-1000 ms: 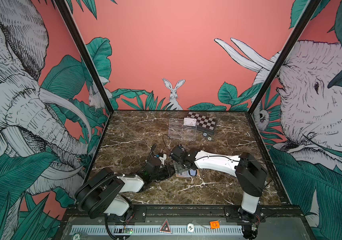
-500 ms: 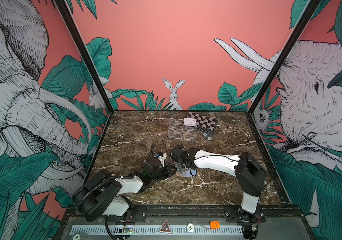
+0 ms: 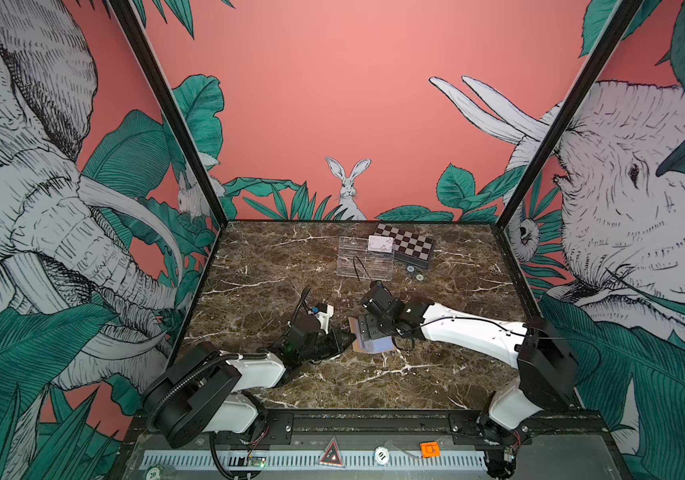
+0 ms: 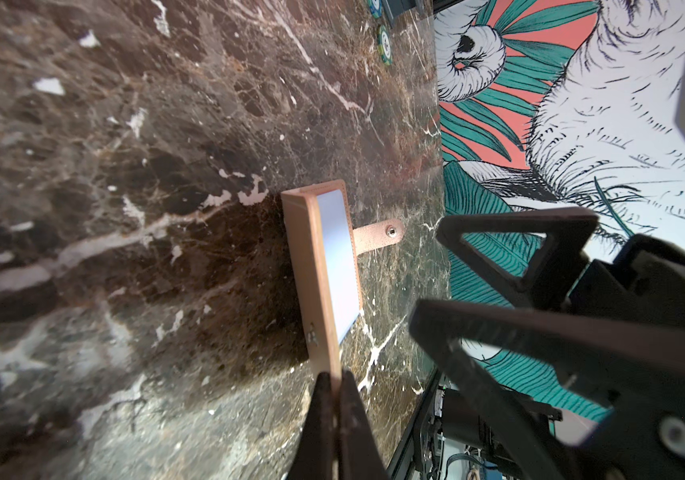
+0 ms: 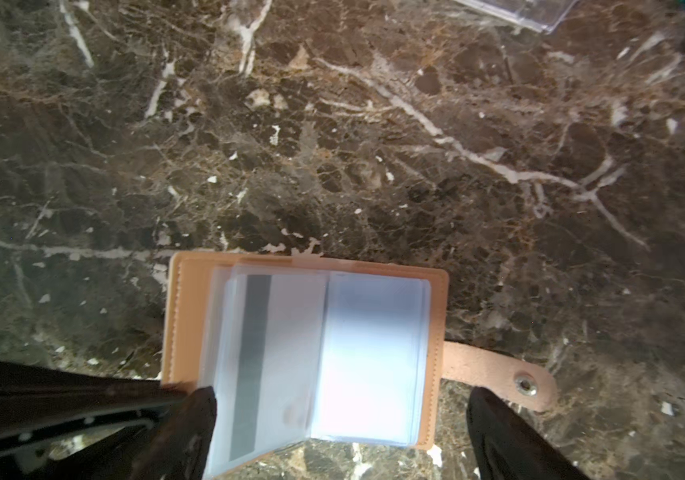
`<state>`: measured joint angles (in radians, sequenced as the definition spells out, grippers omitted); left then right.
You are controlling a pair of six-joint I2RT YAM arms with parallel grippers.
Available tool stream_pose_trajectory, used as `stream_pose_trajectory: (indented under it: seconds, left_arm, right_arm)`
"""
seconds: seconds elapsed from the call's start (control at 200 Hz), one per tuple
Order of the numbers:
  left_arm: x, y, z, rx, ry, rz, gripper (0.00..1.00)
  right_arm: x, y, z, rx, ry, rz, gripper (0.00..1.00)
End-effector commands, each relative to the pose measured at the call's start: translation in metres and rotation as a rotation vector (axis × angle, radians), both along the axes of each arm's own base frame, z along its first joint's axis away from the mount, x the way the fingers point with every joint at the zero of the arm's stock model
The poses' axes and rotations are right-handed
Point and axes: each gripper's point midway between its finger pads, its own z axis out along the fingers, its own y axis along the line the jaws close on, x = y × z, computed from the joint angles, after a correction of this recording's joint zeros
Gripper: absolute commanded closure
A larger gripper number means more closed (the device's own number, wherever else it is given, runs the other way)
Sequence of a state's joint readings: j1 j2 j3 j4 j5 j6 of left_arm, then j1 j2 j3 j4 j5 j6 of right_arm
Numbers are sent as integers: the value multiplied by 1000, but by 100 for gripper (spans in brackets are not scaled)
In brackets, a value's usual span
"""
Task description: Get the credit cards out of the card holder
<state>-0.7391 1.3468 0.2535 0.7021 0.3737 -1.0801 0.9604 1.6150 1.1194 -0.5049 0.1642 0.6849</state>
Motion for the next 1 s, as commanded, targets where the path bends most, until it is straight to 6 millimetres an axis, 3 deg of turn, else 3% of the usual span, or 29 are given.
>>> stream_pose_trajectory:
  seconds: [0.0, 0.235, 0.645, 0.99]
  left_arm:
    - [1, -4, 13, -31, -50, -9, 100]
    - [2, -4, 13, -30, -52, -8, 100]
    - [2, -5, 12, -27, -52, -12, 100]
    - [1, -6, 13, -29, -55, -12, 100]
  right_arm:
    - [-1, 16, 0, 59, 24, 15, 7]
    - [0, 22, -6, 59, 41, 23, 8]
    - [-1, 10, -14, 9, 46, -1, 8]
    - [-1, 12, -20, 5, 56, 3, 8]
